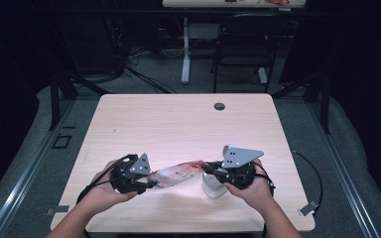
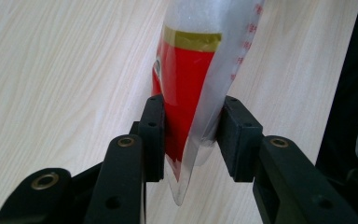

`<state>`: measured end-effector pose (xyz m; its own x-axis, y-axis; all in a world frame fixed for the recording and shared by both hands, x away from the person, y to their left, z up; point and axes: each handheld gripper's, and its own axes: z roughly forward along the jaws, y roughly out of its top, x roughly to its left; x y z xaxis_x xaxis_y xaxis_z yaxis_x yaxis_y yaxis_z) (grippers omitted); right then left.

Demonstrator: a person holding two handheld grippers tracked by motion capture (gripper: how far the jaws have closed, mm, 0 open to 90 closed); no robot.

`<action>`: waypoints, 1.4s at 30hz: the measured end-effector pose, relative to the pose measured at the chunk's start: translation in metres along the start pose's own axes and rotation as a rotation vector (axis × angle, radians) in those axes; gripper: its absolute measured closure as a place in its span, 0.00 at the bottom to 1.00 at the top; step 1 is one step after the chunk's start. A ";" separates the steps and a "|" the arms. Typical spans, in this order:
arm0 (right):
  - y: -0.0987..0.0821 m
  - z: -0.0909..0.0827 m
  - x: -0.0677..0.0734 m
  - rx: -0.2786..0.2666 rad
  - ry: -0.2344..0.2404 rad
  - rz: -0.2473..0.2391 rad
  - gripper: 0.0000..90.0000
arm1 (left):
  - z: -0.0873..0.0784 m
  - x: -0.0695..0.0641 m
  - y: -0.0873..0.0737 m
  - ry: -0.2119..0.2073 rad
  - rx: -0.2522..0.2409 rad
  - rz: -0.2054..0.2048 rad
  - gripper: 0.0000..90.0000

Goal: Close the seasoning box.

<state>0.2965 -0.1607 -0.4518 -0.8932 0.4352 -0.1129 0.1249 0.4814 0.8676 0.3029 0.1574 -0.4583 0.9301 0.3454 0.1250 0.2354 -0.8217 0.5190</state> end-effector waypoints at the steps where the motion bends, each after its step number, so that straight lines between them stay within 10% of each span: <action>1: 0.000 0.000 0.000 0.000 0.000 0.001 0.94 | -0.001 0.000 0.001 -0.003 0.004 0.004 0.72; 42: -0.019 -0.007 -0.008 -0.025 0.043 0.070 1.00 | -0.018 0.007 0.028 -0.019 0.079 0.065 0.74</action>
<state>0.2982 -0.1789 -0.4642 -0.9003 0.4342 -0.0311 0.1774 0.4312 0.8846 0.3115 0.1449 -0.4276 0.9491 0.2823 0.1399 0.1953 -0.8756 0.4419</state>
